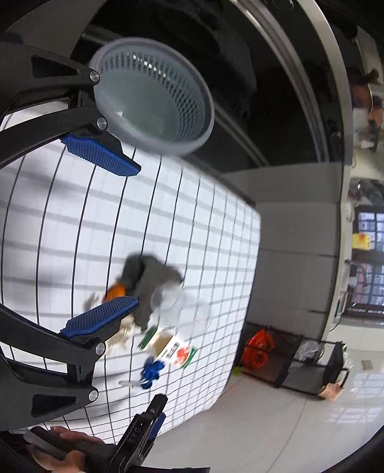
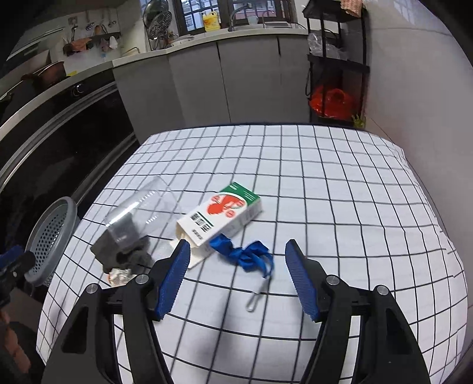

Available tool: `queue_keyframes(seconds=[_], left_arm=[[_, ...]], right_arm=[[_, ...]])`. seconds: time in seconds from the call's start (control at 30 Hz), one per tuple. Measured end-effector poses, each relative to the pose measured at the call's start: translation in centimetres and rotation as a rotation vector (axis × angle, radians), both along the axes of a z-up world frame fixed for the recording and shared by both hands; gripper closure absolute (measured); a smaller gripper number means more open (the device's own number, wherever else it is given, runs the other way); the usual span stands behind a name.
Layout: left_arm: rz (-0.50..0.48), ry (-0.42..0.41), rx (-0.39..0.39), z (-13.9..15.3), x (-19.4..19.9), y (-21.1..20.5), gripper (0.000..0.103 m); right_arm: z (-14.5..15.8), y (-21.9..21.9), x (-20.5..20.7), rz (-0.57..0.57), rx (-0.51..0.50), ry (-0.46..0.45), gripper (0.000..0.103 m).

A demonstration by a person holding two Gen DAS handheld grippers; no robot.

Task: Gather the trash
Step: 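Move both tools back over the table toward the remaining trash, then grasp the blue ribbon with the right tool while the left tool grasps the crumpled paper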

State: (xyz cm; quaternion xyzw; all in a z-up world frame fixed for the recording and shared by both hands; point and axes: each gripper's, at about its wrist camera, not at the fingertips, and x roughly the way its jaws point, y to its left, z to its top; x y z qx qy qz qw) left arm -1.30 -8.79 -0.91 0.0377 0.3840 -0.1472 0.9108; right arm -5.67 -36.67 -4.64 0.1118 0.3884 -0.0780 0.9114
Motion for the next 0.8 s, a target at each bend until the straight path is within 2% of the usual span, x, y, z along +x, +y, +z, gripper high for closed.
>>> queue_keyframes(seconds=[0.1, 0.17, 0.27, 0.43, 0.7, 0.8], left_arm=[[-0.020, -0.007, 0.030, -0.7, -0.4, -2.0, 0.021], [-0.028, -0.007, 0.050, -1.3, -0.7, -3.2, 0.021], [-0.034, 0.016, 0.046, -2.0, -1.0, -4.0, 0.021], [-0.026, 0.040, 0.059, -3.1, -1.0, -4.3, 0.020], [-0.001, 0.087, 0.066, -4.4, -0.7, -4.2, 0.018], [0.000, 0.097, 0.063, -4.6, -0.6, -4.2, 0.018]], right_arm=[[-1.1, -0.7, 0.1, -0.014, -0.025, 0.036, 0.038], [-2.0, -1.2, 0.5, -0.013, -0.005, 0.069, 0.038], [-3.2, -1.3, 1.1, -0.009, -0.012, 0.097, 0.038], [-4.6, -1.3, 2.4, -0.002, 0.003, 0.134, 0.038], [-6.2, -0.1, 3.8, 0.010, -0.081, 0.188, 0.038], [-6.4, 0.1, 4.1, 0.019, -0.093, 0.179, 0.039]])
